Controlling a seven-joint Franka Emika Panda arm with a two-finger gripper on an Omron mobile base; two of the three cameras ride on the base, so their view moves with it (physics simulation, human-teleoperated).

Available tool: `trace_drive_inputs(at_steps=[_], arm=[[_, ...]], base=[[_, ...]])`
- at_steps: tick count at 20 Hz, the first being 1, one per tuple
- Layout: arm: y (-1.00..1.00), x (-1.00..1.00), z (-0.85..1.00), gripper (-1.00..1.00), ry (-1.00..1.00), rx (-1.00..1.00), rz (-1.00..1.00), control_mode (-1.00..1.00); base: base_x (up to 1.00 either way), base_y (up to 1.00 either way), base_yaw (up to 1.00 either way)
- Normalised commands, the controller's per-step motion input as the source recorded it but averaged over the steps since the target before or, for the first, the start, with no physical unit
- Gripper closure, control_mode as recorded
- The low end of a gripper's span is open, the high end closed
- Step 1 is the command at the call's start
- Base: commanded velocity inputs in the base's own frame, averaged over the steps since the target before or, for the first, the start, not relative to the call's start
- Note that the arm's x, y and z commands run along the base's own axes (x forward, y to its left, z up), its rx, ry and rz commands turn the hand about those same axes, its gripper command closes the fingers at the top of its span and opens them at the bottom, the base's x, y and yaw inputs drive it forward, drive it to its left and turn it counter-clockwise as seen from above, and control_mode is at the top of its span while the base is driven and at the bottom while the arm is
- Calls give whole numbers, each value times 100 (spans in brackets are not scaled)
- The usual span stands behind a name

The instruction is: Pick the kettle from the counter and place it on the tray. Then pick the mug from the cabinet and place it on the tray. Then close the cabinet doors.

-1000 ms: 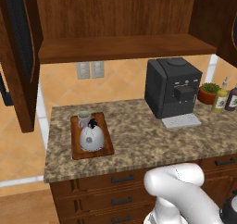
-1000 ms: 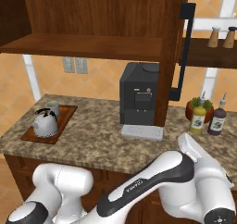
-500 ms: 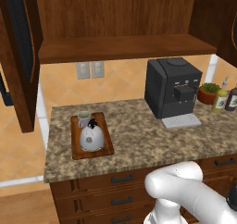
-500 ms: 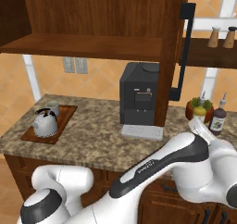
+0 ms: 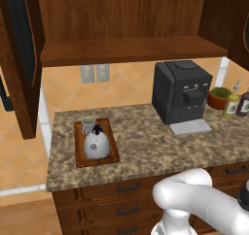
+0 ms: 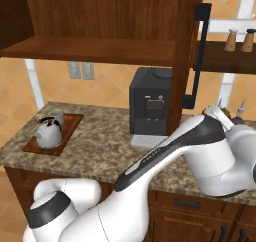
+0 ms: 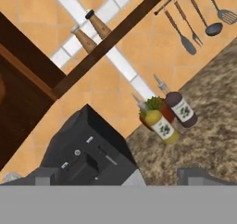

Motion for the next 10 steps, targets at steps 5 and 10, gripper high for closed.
trace_drive_inputs(at_steps=[5,10], arm=[[36,0,56,-100,10,-1,0,-100],[56,0,42,-100,3,-3,10,-100]], base=[[0,0,0],[0,0,0]])
